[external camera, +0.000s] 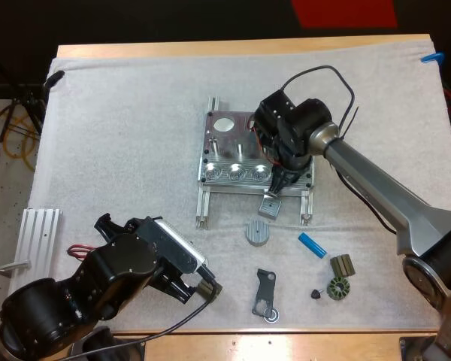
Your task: Load cells from right to left
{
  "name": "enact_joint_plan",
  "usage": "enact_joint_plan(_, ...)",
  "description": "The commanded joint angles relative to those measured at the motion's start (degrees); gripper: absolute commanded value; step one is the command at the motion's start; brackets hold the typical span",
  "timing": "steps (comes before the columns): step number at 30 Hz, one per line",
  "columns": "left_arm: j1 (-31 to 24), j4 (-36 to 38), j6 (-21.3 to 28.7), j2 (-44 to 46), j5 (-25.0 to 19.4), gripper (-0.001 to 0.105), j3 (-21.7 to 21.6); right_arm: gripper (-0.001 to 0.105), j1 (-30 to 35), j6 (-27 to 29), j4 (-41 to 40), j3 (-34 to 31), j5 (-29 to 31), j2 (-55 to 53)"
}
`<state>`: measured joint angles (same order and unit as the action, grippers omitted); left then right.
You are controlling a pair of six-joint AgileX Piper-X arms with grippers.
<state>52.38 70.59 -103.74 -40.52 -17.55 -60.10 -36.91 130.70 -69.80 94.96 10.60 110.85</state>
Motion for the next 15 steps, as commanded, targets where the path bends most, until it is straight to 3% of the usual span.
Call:
enact_joint_plan(1,0.1,0.4,-0.1,0.1,-1.1,0.057,0.0,0.047,0.0,-0.6,0.5,0.2,-0.5,-1.9)
enact_joint_plan(15,0.1,0.3,-0.1,0.1,-1.1,0.057,0.0,0.047,0.0,-0.6,2.7,0.2,2.0,-8.4)
